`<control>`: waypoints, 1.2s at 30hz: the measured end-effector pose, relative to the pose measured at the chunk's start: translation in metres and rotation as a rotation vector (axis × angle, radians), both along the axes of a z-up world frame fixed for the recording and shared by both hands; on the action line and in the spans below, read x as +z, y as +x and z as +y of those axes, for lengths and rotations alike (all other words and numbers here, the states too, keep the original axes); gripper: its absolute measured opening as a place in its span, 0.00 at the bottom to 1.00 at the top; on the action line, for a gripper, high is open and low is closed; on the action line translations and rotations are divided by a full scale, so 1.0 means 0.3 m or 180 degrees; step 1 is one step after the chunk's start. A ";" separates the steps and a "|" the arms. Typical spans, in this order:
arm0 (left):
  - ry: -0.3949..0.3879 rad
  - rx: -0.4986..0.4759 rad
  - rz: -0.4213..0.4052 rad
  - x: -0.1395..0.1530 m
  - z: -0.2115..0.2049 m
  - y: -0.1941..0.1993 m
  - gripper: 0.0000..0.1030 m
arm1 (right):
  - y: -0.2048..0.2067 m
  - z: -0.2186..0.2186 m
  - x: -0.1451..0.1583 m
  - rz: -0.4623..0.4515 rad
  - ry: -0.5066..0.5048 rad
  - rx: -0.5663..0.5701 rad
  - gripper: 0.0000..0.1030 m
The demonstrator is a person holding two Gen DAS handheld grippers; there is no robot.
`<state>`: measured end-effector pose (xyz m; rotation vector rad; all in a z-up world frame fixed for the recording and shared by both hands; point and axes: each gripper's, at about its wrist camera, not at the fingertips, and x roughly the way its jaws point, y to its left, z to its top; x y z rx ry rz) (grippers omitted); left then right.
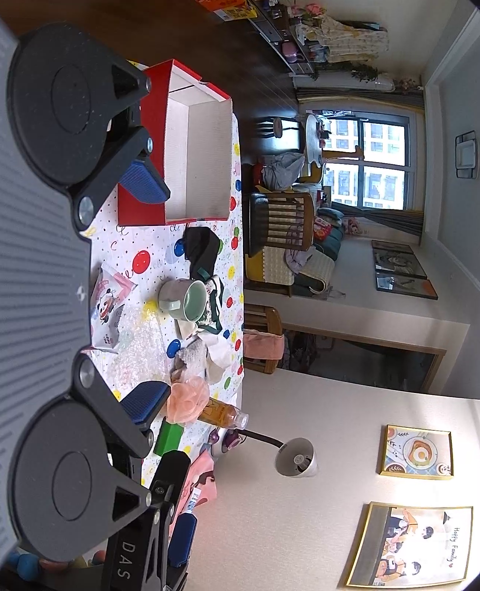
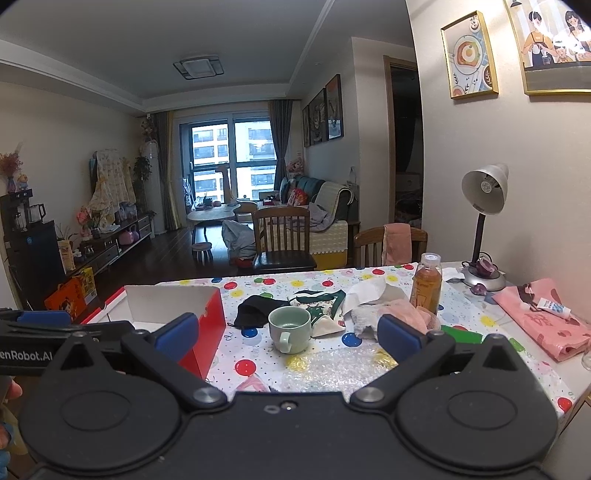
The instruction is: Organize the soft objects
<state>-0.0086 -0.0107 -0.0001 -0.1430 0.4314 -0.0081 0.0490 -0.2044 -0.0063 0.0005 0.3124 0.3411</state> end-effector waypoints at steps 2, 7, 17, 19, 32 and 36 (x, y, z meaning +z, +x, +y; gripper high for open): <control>0.0001 -0.0001 -0.0004 0.001 0.000 0.000 1.00 | 0.001 0.001 -0.001 -0.0001 -0.0002 0.0003 1.00; 0.0006 -0.0008 -0.0004 0.003 -0.005 0.001 1.00 | -0.001 -0.002 -0.001 -0.0007 -0.0001 0.0000 1.00; 0.0001 -0.0028 -0.0012 0.003 -0.012 -0.004 1.00 | -0.004 -0.011 0.000 -0.0007 -0.0001 -0.0019 1.00; -0.0005 -0.0034 -0.0015 0.004 -0.012 -0.004 1.00 | -0.005 -0.014 0.000 -0.0006 -0.0001 -0.0023 1.00; -0.0039 -0.0085 -0.0049 0.015 0.006 -0.012 1.00 | -0.001 -0.017 0.002 -0.0006 -0.0004 -0.0014 1.00; -0.0037 -0.0125 -0.0047 0.013 0.006 -0.008 1.00 | 0.000 -0.017 0.001 -0.0004 -0.0007 -0.0018 1.00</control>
